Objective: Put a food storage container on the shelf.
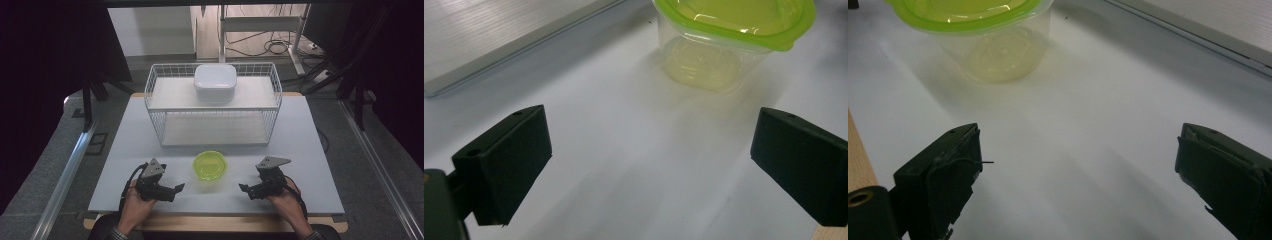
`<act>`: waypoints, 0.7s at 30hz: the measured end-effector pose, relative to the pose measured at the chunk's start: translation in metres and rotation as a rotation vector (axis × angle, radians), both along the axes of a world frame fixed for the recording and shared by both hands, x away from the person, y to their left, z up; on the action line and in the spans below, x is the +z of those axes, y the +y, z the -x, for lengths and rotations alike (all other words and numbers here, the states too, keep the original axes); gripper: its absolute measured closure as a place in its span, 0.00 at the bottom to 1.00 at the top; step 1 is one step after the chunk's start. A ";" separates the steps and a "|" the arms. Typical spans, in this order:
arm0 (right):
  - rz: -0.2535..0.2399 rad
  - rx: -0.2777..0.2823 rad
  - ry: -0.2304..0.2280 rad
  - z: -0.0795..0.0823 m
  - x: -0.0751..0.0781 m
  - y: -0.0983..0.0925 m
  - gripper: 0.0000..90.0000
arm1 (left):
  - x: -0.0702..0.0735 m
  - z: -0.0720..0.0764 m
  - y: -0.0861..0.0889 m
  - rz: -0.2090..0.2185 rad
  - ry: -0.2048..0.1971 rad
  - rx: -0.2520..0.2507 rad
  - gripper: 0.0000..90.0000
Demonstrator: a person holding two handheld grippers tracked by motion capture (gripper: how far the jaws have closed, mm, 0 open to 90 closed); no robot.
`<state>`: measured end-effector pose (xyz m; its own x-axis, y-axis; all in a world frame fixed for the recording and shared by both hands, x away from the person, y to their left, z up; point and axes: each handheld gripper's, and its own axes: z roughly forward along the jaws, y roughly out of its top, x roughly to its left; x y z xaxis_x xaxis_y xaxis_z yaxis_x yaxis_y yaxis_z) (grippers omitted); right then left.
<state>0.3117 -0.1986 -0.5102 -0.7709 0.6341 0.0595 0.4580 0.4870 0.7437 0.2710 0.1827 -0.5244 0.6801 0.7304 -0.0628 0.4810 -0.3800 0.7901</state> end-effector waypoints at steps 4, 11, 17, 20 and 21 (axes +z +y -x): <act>-0.011 -0.006 -0.003 -0.001 0.001 0.000 0.04 | -0.003 -0.001 -0.002 -0.004 0.008 -0.015 0.01; -0.037 -0.010 -0.022 -0.007 0.006 0.001 0.01 | -0.005 -0.002 -0.002 0.004 0.023 -0.023 0.01; -0.081 0.020 0.009 -0.017 0.013 0.006 0.02 | -0.008 -0.004 -0.004 -0.007 0.033 -0.027 0.01; -0.098 0.018 0.023 -0.023 0.019 0.010 0.03 | -0.008 -0.004 -0.004 -0.007 0.031 -0.027 0.02; -0.098 0.018 0.023 -0.023 0.019 0.010 0.03 | -0.008 -0.004 -0.004 -0.006 0.032 -0.027 0.02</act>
